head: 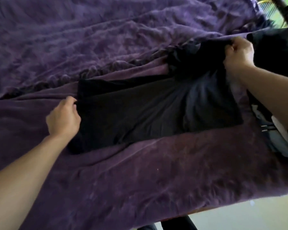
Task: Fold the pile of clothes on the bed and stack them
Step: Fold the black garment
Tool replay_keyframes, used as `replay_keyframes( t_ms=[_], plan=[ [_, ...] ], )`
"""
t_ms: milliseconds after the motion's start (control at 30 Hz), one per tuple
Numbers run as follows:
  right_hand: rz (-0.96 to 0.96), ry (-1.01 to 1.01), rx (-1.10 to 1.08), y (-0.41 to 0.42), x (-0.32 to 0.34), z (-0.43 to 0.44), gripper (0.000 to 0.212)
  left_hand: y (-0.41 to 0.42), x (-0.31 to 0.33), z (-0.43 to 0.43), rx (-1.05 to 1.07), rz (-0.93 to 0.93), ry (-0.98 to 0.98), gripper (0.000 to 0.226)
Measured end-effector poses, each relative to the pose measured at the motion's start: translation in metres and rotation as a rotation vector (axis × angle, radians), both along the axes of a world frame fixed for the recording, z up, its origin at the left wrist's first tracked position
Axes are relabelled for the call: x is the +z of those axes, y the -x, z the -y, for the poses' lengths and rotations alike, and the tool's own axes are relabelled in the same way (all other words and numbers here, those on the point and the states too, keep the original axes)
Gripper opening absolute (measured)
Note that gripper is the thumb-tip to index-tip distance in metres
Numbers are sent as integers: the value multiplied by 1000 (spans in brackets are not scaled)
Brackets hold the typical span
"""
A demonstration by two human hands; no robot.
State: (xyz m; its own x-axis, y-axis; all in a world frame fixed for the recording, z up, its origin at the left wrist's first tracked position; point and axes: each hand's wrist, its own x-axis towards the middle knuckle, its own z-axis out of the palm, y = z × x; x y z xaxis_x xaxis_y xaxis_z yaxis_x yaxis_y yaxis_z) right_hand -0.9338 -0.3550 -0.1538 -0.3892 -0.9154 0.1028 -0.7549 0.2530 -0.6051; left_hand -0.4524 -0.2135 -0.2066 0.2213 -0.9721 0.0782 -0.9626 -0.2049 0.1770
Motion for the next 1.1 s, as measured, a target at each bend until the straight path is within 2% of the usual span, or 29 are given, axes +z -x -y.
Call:
replay_keyframes(
  t_ms=[133, 200, 233, 300, 400, 467, 533, 600, 633, 700, 767, 833, 867, 900, 967, 1033, 1067, 1100],
  plan=[
    [64, -66, 66, -7, -30, 73, 33, 14, -21, 66, 113, 36, 28, 20],
    [160, -189, 99, -5, -50, 93, 45, 26, -34, 88, 177, 75, 28, 27],
    [139, -249, 97, -2, -60, 99, 53, 36, -40, 95, 185, 72, 12, 31],
    [63, -335, 68, 8, -79, 105, 64, 65, -51, 95, 68, 46, -41, 34],
    [87, -392, 26, 12, -102, 115, 76, 123, -71, 75, -238, -36, -196, 35],
    [127, -426, 16, 7, -111, 129, 75, 156, -88, 63, -317, -103, -344, 38],
    [148, -513, 53, 2, -110, 145, 64, 173, -100, 58, -288, -125, -417, 37],
    [160, -546, 153, 5, -97, 152, 47, 176, -102, 65, -206, -161, -424, 32],
    [199, -493, 229, 10, -87, 149, 38, 174, -100, 70, -170, -183, -423, 29],
    [298, -348, 522, 26, -67, 128, 31, 170, -92, 80, -121, -208, -418, 28],
    [149, -351, 816, 45, -58, 92, 41, 170, -80, 88, -109, -219, -385, 28],
    [-175, -525, 925, 66, -63, 57, 45, 179, -68, 95, -137, -222, -313, 29],
    [-267, -597, 895, 75, -68, 43, 48, 187, -62, 98, -177, -228, -262, 30],
    [-265, -593, 827, 83, -74, 33, 51, 199, -57, 101, -233, -234, -205, 31],
    [-148, -426, 596, 90, -84, 22, 45, 228, -50, 109, -358, -233, -85, 35],
    [-11, -300, 271, 90, -92, 15, 27, 262, -47, 115, -506, -240, 3, 38],
    [66, -338, 133, 87, -95, 12, 40, 278, -49, 116, -591, -237, -6, 40],
    [147, -423, 41, 84, -101, 6, 63, 291, -53, 115, -677, -209, -77, 43]
  ],
)
